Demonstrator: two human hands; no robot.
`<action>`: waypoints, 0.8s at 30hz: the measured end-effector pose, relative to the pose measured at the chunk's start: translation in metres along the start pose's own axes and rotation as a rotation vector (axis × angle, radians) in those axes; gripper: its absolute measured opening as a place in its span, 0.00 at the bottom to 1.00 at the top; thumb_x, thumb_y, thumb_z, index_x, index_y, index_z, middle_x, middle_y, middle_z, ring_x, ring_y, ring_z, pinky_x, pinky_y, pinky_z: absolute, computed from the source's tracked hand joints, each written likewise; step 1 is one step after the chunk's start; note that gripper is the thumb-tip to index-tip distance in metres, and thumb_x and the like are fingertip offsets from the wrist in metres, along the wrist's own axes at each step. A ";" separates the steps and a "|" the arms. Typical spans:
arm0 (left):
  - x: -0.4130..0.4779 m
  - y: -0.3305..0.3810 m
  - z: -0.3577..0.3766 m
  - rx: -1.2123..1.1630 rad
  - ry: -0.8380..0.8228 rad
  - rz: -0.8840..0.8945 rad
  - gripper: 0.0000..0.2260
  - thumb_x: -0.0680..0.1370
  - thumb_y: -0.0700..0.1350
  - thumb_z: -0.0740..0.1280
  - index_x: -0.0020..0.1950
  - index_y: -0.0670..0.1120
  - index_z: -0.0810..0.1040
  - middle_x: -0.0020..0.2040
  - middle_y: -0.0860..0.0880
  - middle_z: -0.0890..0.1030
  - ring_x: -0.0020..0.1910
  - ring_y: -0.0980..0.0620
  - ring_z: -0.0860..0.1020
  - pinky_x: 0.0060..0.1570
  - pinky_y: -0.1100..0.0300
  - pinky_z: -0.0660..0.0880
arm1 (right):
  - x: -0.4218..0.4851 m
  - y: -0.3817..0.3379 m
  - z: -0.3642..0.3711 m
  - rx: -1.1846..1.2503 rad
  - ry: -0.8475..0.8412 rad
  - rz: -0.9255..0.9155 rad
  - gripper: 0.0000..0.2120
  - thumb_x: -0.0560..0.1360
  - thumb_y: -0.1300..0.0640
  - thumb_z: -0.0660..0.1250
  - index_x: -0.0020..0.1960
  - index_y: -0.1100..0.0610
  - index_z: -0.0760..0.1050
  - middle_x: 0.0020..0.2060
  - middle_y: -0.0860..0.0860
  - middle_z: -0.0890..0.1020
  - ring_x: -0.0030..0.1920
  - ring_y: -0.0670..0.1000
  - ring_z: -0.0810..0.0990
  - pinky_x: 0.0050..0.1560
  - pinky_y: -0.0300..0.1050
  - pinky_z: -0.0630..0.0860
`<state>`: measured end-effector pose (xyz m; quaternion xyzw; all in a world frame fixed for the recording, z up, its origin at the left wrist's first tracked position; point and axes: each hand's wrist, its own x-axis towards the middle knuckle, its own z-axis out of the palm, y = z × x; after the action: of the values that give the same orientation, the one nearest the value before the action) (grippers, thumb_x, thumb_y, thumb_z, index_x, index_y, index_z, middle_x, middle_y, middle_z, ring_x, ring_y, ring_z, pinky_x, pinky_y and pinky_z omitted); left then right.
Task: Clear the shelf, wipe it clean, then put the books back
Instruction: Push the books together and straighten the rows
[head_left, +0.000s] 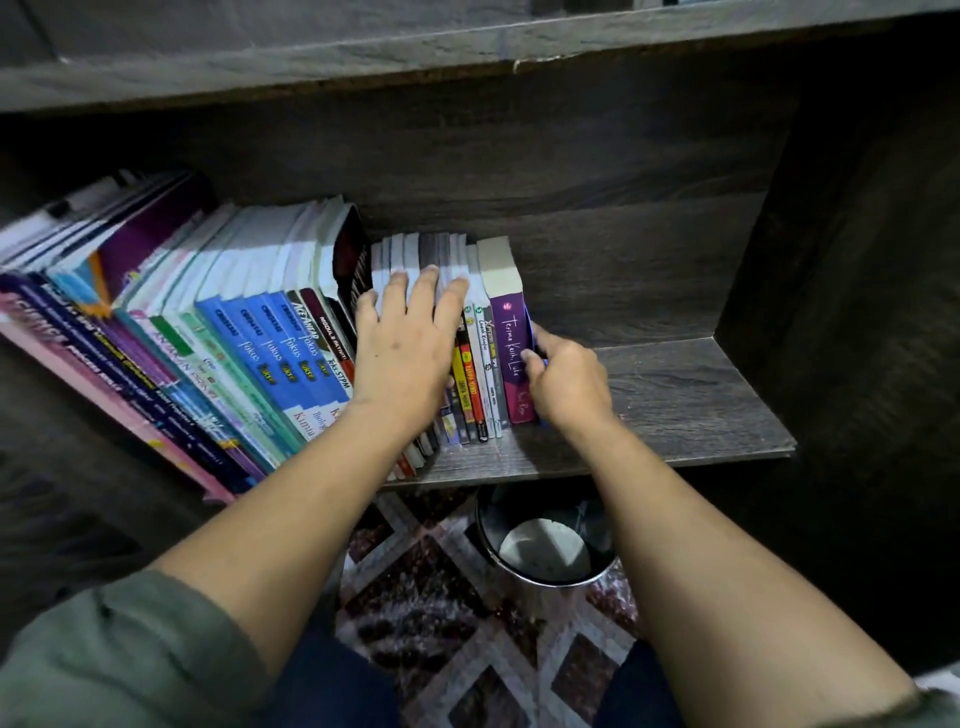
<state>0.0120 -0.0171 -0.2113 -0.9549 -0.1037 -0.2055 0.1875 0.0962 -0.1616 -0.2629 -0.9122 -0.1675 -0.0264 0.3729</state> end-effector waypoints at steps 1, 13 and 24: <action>0.000 0.001 0.001 0.003 0.002 -0.001 0.46 0.63 0.49 0.80 0.75 0.47 0.58 0.73 0.43 0.65 0.71 0.40 0.64 0.65 0.42 0.65 | 0.001 0.001 0.000 0.008 -0.002 0.002 0.20 0.80 0.51 0.60 0.71 0.41 0.69 0.56 0.56 0.82 0.56 0.60 0.78 0.57 0.52 0.75; -0.031 0.004 -0.012 -0.006 0.127 -0.104 0.47 0.68 0.58 0.73 0.78 0.46 0.50 0.77 0.39 0.51 0.76 0.37 0.50 0.72 0.36 0.43 | -0.024 -0.015 -0.021 -0.071 0.046 -0.057 0.36 0.79 0.56 0.64 0.79 0.47 0.47 0.71 0.55 0.67 0.65 0.59 0.72 0.60 0.54 0.72; -0.052 -0.034 0.014 -0.332 0.118 -0.296 0.51 0.75 0.64 0.61 0.71 0.40 0.24 0.71 0.30 0.29 0.68 0.31 0.28 0.66 0.35 0.27 | -0.039 -0.032 -0.010 0.006 -0.015 -0.145 0.45 0.77 0.60 0.66 0.79 0.47 0.37 0.75 0.52 0.61 0.69 0.56 0.70 0.65 0.54 0.69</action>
<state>-0.0393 0.0125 -0.2348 -0.9333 -0.1963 -0.3006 0.0015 0.0500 -0.1578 -0.2410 -0.8968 -0.2362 -0.0459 0.3714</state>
